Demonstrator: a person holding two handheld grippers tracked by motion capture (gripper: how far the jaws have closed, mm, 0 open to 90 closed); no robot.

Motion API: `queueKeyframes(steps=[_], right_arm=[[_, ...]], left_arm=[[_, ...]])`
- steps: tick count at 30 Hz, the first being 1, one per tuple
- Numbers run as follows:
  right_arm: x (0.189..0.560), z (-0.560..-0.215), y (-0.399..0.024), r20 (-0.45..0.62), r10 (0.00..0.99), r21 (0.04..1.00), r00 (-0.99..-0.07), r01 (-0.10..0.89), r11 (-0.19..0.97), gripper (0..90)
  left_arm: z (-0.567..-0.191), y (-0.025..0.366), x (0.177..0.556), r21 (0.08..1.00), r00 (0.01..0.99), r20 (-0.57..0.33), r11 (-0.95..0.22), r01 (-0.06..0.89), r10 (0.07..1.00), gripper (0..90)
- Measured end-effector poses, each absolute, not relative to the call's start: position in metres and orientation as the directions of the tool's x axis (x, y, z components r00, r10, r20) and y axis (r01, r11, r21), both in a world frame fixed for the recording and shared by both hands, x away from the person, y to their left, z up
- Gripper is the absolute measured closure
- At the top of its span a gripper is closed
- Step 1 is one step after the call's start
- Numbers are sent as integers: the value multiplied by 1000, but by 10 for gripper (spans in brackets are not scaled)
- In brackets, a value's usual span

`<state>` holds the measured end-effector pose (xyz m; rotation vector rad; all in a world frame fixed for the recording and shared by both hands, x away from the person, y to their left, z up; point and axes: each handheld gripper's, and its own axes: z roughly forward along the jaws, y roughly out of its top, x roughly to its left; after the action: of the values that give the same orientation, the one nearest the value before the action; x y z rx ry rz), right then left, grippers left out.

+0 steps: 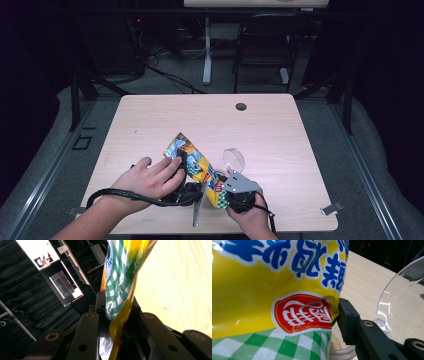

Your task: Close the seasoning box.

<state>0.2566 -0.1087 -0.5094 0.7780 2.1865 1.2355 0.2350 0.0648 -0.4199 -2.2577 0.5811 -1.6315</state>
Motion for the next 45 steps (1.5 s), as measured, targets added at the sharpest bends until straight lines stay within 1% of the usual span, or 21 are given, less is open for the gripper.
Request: queueKeyframes(steps=[1, 8, 9, 10, 11, 14, 17, 19, 20, 21, 45], right_arm=[[256, -509, -109, -146, 695, 878, -704, 232, 419, 710], [257, -509, -110, -144, 693, 879, -706, 231, 418, 710], [257, -508, -110, -162, 692, 873, -704, 225, 433, 710], [257, -508, -110, -162, 692, 873, -704, 225, 433, 710], [256, -508, -109, -185, 688, 865, -702, 215, 453, 709], [256, -509, -108, -181, 689, 868, -702, 216, 447, 710], [256, -508, -109, -177, 688, 868, -704, 218, 446, 710], [256, -508, -109, -185, 689, 865, -701, 216, 452, 710], [256, -508, -109, -185, 689, 865, -701, 216, 452, 710], [256, -509, -109, -182, 689, 868, -702, 215, 448, 710], [258, -512, -107, -170, 688, 869, -706, 223, 443, 710]], left_arm=[[-419, 64, 235, -467, 264, 829, -871, -154, -492, 783], [-419, 63, 235, -467, 267, 828, -870, -160, -493, 782], [-418, 62, 235, -484, 257, 820, -860, -164, -511, 782], [-418, 62, 235, -484, 257, 820, -860, -164, -511, 782], [-418, 61, 234, -487, 254, 820, -858, -165, -514, 782], [-417, 59, 235, -490, 248, 819, -856, -165, -517, 781], [-418, 59, 236, -477, 274, 820, -864, -160, -503, 779], [-417, 58, 236, -487, 276, 813, -859, -161, -512, 777], [-417, 58, 236, -487, 276, 813, -859, -161, -512, 776], [-416, 57, 236, -501, 249, 812, -849, -167, -528, 776], [-417, 55, 234, -508, 258, 803, -844, -172, -537, 779]])
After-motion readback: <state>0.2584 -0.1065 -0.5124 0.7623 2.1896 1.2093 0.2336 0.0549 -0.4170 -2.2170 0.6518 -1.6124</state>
